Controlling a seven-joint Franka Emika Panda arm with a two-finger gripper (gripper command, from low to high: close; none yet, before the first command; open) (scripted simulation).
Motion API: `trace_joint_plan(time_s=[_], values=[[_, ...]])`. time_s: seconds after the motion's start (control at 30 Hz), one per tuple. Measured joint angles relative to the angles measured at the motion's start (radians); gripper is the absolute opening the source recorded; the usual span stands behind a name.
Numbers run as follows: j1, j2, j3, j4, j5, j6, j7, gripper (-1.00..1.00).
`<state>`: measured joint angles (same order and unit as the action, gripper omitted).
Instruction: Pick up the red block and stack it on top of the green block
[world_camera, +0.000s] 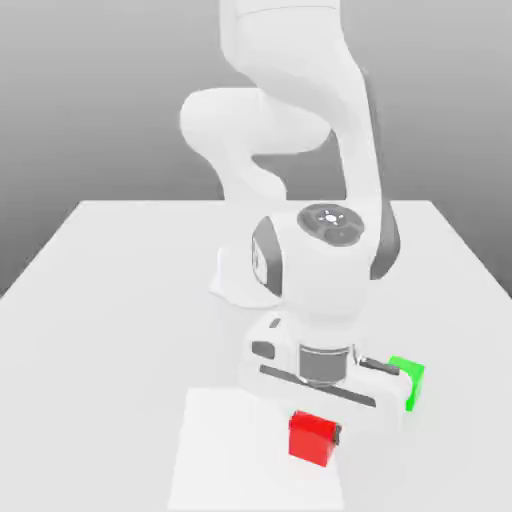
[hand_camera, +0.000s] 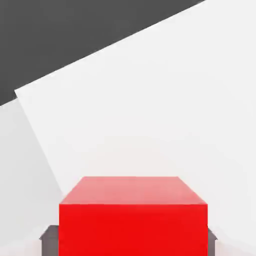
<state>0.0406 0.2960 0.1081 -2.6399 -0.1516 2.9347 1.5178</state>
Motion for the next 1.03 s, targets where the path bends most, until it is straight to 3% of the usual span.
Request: trace_joint_plan(time_s=[0.27, 0.43, 0.63, 0.9, 0.93, 1.03], values=[[-0.027, -0.196, 0.062, -0.033, 0.11, -0.161, -0.081, -1.0], [0.131, -0.32, 0.127, -0.093, 0.208, -0.218, -0.144, -1.0], [0.258, -0.439, 0.202, -0.17, 0.259, -0.26, -0.172, -1.0], [0.251, -0.241, 0.196, -0.173, 0.076, -0.068, -0.041, -1.0], [0.258, -0.216, 0.184, -0.172, 0.051, -0.045, -0.023, 1.0], [0.258, -0.216, 0.184, -0.172, 0.051, -0.045, -0.023, 1.0]])
